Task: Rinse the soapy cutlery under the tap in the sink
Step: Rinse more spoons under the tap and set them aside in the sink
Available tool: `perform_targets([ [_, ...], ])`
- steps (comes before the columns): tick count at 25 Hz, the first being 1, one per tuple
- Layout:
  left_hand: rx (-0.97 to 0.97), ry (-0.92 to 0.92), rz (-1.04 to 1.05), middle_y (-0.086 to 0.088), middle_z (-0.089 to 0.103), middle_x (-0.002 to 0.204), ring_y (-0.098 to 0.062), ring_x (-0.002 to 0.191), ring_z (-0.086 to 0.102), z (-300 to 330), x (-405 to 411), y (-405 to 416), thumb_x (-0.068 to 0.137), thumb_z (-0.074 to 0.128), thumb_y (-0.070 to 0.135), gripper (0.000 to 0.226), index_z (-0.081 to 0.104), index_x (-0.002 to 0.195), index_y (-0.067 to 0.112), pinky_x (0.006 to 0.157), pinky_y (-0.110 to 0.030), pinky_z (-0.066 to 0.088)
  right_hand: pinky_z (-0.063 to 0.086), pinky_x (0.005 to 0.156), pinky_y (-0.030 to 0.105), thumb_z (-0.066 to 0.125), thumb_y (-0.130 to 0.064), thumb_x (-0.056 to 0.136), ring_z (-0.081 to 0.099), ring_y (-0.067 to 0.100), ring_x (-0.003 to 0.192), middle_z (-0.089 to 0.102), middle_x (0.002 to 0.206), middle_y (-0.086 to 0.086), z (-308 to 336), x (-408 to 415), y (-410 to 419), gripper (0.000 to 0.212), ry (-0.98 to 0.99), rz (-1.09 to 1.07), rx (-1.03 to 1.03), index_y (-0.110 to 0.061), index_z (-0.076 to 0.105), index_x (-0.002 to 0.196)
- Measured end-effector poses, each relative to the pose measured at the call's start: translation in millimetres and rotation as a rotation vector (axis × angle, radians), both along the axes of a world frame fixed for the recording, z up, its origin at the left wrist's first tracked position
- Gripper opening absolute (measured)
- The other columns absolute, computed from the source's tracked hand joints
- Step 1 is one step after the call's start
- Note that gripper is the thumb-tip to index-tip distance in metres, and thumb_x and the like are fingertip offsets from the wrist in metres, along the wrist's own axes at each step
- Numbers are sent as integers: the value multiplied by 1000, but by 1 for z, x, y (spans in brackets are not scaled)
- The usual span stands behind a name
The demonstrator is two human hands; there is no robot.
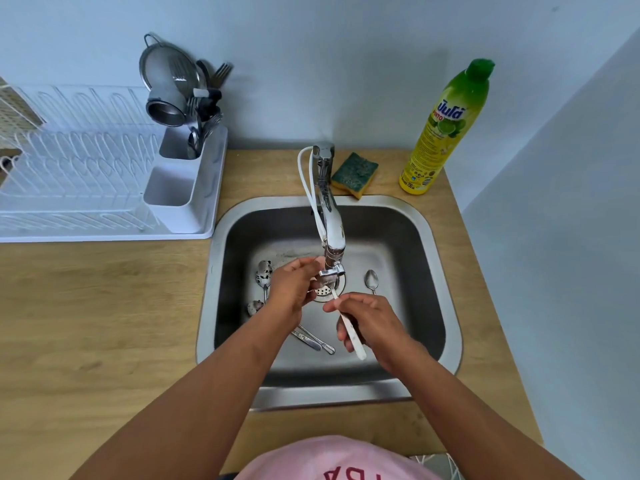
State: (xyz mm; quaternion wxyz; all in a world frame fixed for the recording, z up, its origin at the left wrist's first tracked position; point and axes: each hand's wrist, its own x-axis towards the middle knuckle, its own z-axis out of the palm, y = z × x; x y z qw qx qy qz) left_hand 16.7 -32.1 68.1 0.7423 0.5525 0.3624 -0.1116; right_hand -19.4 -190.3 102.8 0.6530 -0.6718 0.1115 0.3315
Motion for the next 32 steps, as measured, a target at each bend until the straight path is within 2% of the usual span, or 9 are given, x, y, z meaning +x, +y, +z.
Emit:
perform_targets([
  [3,41,-117,-53,-10,80,87,-22,71,68,3,-1,-4,94,66,12,13,79,95,12,66,-33,59,50,50,30,52,-23,101,53,21,46,67,69,13,-4,16,12,28,186,-113,130,-6,74,99],
  [6,-19,-145,-55,-16,77,96,-25,74,67,2,-2,-3,97,63,12,19,76,110,4,79,-38,59,38,44,24,50,-28,103,36,11,44,53,62,2,-8,39,26,25,352,-206,286,-12,66,94],
  [9,-49,-136,-15,-18,71,95,-29,84,61,0,2,9,97,65,19,23,75,112,6,93,-47,55,33,44,23,51,-44,100,33,10,44,48,61,-1,-15,49,34,36,407,-194,394,-15,67,87],
  [13,-76,-126,34,1,71,65,-17,70,66,-1,3,18,93,71,26,20,76,100,9,80,-36,57,36,43,21,46,-35,102,35,8,41,45,54,-5,-26,54,40,35,483,-131,479,-11,68,90],
  [17,-190,-67,30,-15,75,92,-23,70,68,-2,0,14,99,62,28,34,72,115,-1,75,-37,59,45,45,21,46,-12,101,45,7,43,55,56,-4,-34,53,39,22,433,-221,374,-14,65,92],
  [21,-172,-59,-70,-4,72,72,-14,59,62,1,-7,13,95,67,22,28,73,112,1,60,-27,56,54,61,27,58,-8,99,70,13,63,79,82,5,-37,42,34,13,184,-177,252,-13,70,103],
  [25,-75,-94,-87,-7,74,73,-14,55,59,4,-5,14,87,75,14,24,74,105,-1,56,-23,55,55,79,33,61,-6,98,75,19,86,81,102,8,-31,29,27,15,91,-100,228,-15,73,101],
  [29,-119,-82,-47,-7,80,80,-16,67,72,4,-4,12,91,73,24,20,78,98,6,67,-30,58,50,64,30,70,-23,94,63,16,64,77,96,13,-27,17,16,20,123,-133,239,-9,76,106],
  [32,-151,-45,-45,-3,74,65,-15,56,67,2,-5,2,96,67,24,21,74,99,5,59,-29,54,40,53,26,63,-40,96,51,12,55,70,76,5,-29,9,12,36,263,-196,286,-6,75,102],
])
